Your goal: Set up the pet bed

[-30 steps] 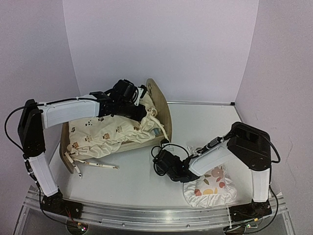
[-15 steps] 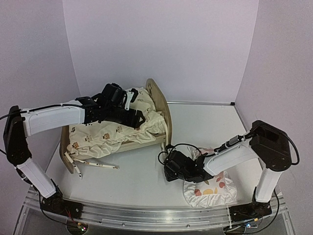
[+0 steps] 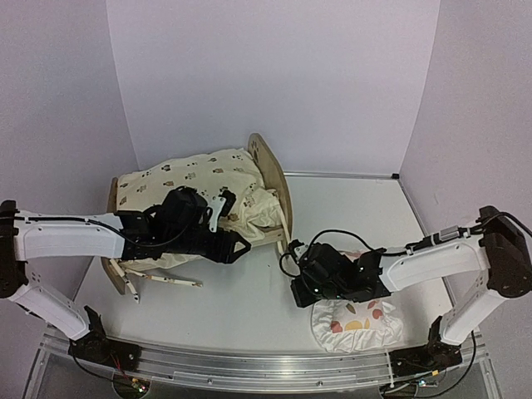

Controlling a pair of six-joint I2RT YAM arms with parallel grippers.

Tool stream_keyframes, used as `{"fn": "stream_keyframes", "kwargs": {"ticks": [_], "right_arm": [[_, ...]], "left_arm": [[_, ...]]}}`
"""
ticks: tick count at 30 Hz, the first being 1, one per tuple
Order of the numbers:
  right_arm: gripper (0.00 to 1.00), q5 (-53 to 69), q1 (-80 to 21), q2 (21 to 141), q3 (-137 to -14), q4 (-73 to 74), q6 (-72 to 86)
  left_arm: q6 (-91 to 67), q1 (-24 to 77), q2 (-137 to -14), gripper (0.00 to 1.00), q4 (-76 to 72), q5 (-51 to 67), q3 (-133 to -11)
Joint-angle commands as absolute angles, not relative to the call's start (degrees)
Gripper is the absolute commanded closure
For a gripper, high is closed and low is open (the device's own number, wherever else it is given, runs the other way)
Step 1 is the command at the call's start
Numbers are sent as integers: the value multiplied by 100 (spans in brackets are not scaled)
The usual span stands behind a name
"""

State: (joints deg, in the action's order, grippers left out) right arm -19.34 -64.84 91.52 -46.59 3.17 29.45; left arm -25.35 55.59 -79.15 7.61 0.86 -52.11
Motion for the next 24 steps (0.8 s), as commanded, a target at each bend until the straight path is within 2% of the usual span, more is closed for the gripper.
{"fn": "stream_keyframes", "kwargs": {"ticks": [1, 7, 13, 18, 24], "right_arm": [[100, -1236, -6491, 8709, -4667, 777, 2718], [100, -816, -6493, 8368, -4517, 800, 2651], [100, -618, -6493, 8130, -4439, 800, 2570], [100, -389, -6488, 8107, -4467, 800, 2510], [100, -115, -6498, 8138, -4479, 798, 2511]], "left_arm": [[-3100, 5575, -8017, 40, -757, 705, -4773], [-3574, 5666, -8964, 40, -1970, 1412, -4752], [-4060, 5824, -9727, 40, -2599, 1455, -4867], [-4650, 5850, -10072, 41, -4194, 1594, -4320], [-4991, 5927, -10619, 43, -4698, 1746, -4528]]}}
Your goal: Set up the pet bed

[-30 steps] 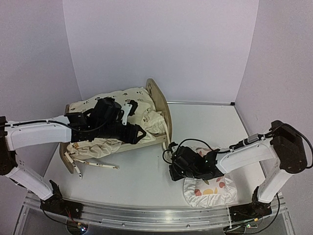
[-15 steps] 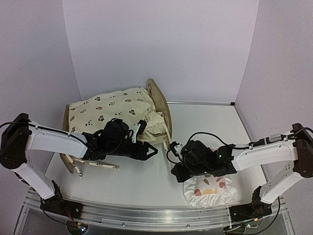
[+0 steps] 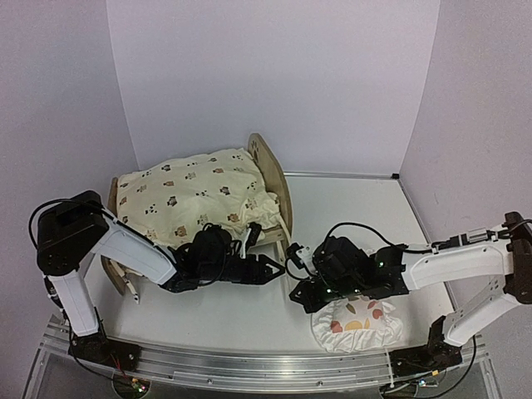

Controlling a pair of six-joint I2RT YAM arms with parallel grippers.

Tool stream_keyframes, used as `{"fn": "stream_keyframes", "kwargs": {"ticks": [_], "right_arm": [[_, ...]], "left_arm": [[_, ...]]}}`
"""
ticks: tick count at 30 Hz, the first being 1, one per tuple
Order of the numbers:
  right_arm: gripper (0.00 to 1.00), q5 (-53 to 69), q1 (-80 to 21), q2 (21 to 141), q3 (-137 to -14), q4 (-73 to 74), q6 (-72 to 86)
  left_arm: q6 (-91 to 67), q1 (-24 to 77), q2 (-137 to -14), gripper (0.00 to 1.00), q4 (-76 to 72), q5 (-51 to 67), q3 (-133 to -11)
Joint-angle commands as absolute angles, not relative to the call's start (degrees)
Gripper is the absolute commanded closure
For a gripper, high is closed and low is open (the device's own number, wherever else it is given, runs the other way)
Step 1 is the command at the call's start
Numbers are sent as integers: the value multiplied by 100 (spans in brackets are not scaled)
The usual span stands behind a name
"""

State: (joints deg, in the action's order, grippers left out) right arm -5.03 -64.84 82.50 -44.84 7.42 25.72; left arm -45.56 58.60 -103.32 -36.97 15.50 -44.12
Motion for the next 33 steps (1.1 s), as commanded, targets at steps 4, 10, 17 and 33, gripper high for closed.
{"fn": "stream_keyframes", "kwargs": {"ticks": [4, 10, 17, 33], "right_arm": [[100, -92, -6496, 8052, -4411, 791, 2544], [100, -44, -6498, 7981, -4357, 768, 2563], [74, 159, -6496, 7779, -4192, 845, 2536], [3, -589, -6495, 7245, -4106, 1482, 2513]], "left_arm": [[-5140, 5979, -10987, 51, -5074, 1861, -4735], [-5451, 6055, -11474, 76, -5758, 2051, -4901], [-5592, 6124, -11575, 100, -6285, 2139, -4613], [-5318, 6719, -10992, 100, -6125, 1733, -3534]]}}
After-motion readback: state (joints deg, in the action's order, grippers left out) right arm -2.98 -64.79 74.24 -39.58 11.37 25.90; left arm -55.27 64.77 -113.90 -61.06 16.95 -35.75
